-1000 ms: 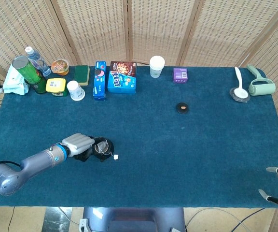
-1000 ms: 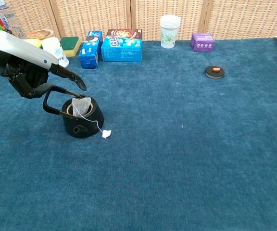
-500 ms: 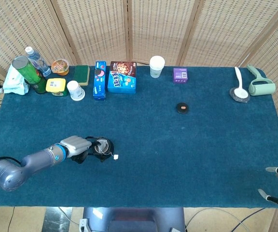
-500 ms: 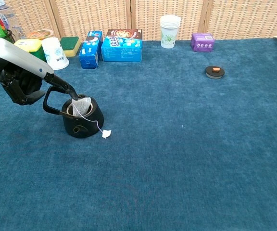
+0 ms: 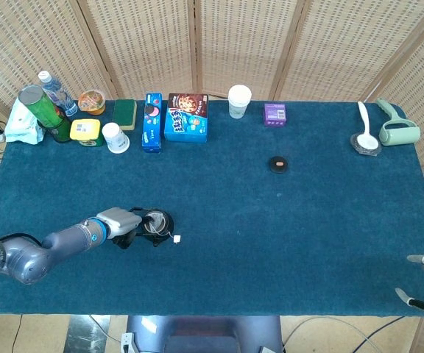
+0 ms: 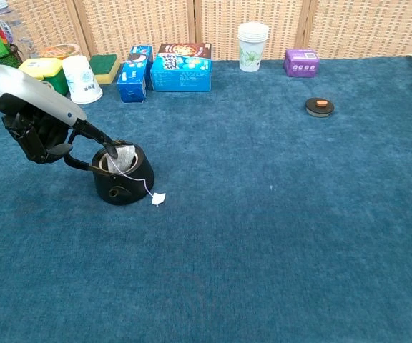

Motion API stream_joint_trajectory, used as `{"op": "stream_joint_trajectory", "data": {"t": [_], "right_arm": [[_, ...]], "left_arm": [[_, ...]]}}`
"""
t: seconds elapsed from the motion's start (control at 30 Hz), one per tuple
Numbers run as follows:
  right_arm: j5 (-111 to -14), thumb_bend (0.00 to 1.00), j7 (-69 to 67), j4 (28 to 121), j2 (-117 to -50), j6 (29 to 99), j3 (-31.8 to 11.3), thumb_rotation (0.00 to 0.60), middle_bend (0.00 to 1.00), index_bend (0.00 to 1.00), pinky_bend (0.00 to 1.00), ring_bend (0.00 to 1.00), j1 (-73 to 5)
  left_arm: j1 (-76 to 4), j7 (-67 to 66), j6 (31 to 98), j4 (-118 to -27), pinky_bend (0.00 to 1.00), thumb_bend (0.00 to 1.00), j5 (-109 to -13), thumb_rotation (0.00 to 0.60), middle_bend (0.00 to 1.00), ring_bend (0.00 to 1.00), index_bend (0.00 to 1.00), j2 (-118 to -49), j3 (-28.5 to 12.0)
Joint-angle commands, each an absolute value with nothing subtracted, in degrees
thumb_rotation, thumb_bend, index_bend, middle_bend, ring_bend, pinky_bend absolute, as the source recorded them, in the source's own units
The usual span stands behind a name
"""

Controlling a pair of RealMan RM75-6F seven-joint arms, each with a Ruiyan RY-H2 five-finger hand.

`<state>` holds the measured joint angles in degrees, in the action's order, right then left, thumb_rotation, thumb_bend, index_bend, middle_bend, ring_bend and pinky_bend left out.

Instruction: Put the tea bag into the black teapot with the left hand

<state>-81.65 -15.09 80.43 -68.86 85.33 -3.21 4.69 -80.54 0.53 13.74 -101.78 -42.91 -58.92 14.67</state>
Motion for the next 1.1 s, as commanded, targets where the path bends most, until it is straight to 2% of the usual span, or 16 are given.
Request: {"op": "stream_joint_trajectory", "data": {"t": [0.03, 0.83, 1.1], "right_arm": [[-81.56, 0.1, -15.16, 80.36, -68.88, 85.25, -3.26, 0.6, 0.32, 0.32, 0.28, 0.39, 4.66], [-80.69, 0.1, -16.39, 79.24, -69.03, 84.97, -3.47, 0.6, 0.32, 0.32, 0.28, 0.39, 5.07], [-80.82, 0.1, -16.51, 79.19, -69.0, 85.05, -3.53, 0.6, 0.32, 0.32, 0.28, 0.39, 5.09]], "left_arm": [[-81.33, 0.84, 13.85, -101.36, 1.0, 1.0, -42.34, 0.6, 1.0, 1.0, 0.02, -59.64, 15.4], [-85.84, 2.99, 14.03, -100.02, 1.0, 1.0, -40.62, 0.6, 1.0, 1.0, 0.02, -63.03, 17.81], [-85.98, 3.48, 14.07, -101.88, 1.0, 1.0, -41.97, 0.6, 1.0, 1.0, 0.02, -61.77, 18.16]]}}
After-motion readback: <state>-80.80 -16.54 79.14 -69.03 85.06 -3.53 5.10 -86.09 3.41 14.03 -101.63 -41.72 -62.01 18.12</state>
